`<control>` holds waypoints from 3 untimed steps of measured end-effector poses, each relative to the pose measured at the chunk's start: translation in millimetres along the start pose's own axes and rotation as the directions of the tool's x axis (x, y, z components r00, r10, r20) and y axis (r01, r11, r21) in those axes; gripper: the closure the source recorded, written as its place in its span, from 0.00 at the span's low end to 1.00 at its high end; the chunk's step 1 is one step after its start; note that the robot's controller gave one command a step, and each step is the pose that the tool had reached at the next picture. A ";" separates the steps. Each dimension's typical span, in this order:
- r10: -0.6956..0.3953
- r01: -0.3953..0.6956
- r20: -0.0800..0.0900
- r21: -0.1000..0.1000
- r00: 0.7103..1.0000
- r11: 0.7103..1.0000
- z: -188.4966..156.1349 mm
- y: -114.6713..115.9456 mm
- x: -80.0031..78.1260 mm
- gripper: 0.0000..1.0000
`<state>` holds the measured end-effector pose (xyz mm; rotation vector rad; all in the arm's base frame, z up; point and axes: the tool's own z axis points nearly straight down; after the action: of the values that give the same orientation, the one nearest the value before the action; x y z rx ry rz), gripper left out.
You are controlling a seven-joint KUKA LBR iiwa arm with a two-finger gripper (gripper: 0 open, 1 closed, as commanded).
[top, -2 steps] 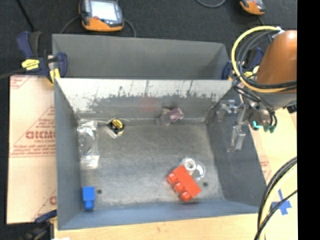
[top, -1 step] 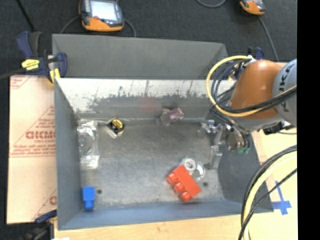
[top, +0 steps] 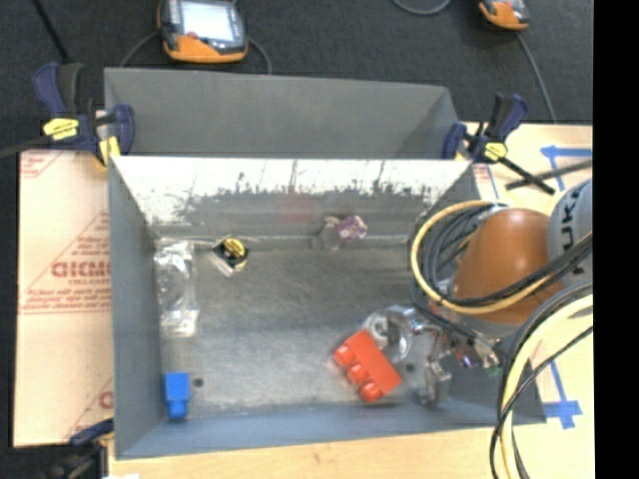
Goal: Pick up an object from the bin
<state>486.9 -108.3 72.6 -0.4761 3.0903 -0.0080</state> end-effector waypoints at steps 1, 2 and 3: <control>0.418 -0.418 -0.010 -0.002 0.908 0.909 -8.4 55.9 -24.8 0.00; 0.523 -0.523 -0.011 0.000 0.852 0.852 1.2 91.3 -39.8 0.00; 0.520 -0.520 0.003 -0.001 0.854 0.854 -2.4 88.6 -42.7 1.00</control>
Offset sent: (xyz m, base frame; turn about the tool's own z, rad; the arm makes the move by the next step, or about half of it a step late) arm 0.0053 0.0594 0.0079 0.4338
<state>501.0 -11.0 74.9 0.3764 3.1006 -0.0010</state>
